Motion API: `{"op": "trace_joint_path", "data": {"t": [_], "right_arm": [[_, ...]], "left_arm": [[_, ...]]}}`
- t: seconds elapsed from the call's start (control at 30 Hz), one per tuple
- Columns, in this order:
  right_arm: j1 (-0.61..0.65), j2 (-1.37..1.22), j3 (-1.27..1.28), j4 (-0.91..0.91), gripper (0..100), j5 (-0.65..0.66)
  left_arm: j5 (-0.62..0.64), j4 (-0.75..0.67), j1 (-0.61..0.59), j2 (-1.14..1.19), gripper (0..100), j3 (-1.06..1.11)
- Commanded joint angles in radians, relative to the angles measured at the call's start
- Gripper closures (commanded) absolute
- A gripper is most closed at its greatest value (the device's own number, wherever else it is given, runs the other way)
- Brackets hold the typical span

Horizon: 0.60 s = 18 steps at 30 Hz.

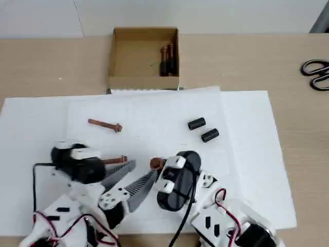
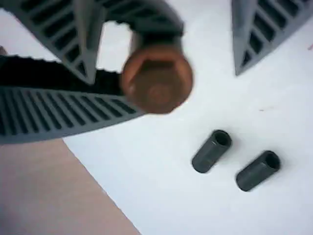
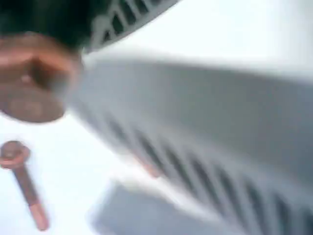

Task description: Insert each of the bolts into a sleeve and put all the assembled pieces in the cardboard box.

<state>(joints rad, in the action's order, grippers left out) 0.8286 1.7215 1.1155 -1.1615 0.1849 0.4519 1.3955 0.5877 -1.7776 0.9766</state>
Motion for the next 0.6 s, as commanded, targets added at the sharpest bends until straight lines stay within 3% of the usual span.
{"op": "trace_joint_path", "data": {"t": [0.0, 0.2, 0.33, 0.57], "right_arm": [[-0.047, 0.008, -0.061, 0.001, 99.5, 0.009], [-0.056, 0.008, -0.061, 0.001, 99.5, 0.011], [-0.088, 0.008, -0.061, -0.001, 99.5, 0.011], [-0.278, 0.001, -0.028, -0.001, 99.5, 0.008]], "left_arm": [[-0.034, 0.017, -0.049, 0.006, 82, -0.067], [-0.147, 0.018, -0.172, 0.002, 100, -0.081], [-0.244, 0.012, -0.295, 0.002, 99, -0.004], [-0.361, -0.129, -0.548, 0.002, 99, 0.288]]}}
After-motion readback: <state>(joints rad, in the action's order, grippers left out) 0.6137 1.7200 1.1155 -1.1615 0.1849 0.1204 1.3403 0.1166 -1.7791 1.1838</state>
